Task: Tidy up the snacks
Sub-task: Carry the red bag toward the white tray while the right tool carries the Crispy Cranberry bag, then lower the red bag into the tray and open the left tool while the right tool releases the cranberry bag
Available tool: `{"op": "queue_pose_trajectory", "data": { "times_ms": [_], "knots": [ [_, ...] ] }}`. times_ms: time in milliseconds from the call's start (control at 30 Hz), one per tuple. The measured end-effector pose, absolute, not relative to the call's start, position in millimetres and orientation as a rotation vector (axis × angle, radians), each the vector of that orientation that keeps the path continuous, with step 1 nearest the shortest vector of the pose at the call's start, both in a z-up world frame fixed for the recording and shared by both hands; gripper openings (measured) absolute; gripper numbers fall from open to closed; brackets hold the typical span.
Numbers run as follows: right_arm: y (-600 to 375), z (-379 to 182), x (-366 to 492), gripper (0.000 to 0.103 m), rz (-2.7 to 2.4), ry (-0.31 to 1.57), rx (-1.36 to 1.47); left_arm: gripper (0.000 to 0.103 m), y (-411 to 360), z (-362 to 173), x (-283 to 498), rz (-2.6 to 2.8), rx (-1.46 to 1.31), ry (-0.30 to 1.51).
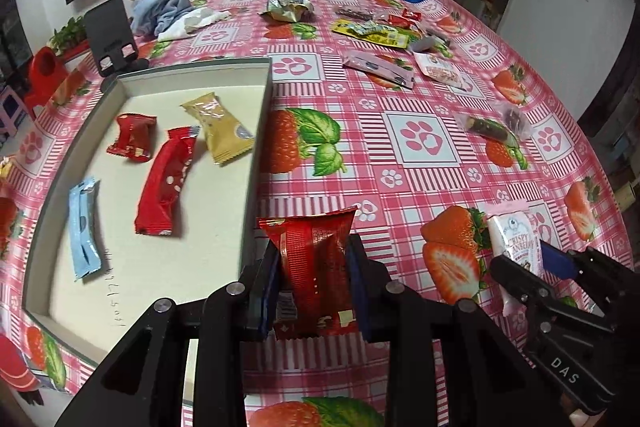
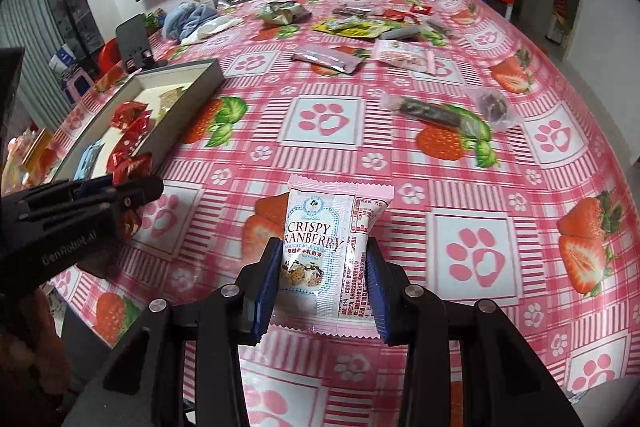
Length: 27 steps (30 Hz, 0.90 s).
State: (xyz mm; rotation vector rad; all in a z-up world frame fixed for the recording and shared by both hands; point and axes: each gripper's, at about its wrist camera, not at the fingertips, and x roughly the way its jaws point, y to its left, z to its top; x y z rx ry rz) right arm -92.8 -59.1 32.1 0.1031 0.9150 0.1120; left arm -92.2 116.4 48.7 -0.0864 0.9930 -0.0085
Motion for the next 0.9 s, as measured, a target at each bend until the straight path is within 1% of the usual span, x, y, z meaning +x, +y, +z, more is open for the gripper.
{"op": "queue_pose_trajectory", "data": {
  "times_ms": [500,700,900],
  "knots": [
    [-16,48,-82,0.042,0.252,0.885,0.028,0.034,143,60,-98,0.041,-0.130,0.970],
    [19,62,-79,0.042,0.336,0.854,-0.043,0.034,183,68,-106,0.126,-0.166,0.941],
    [57,71,-78,0.042,0.428,0.832,-0.100,0.034,220,65,-113,0.211,-0.205,0.945]
  ]
}}
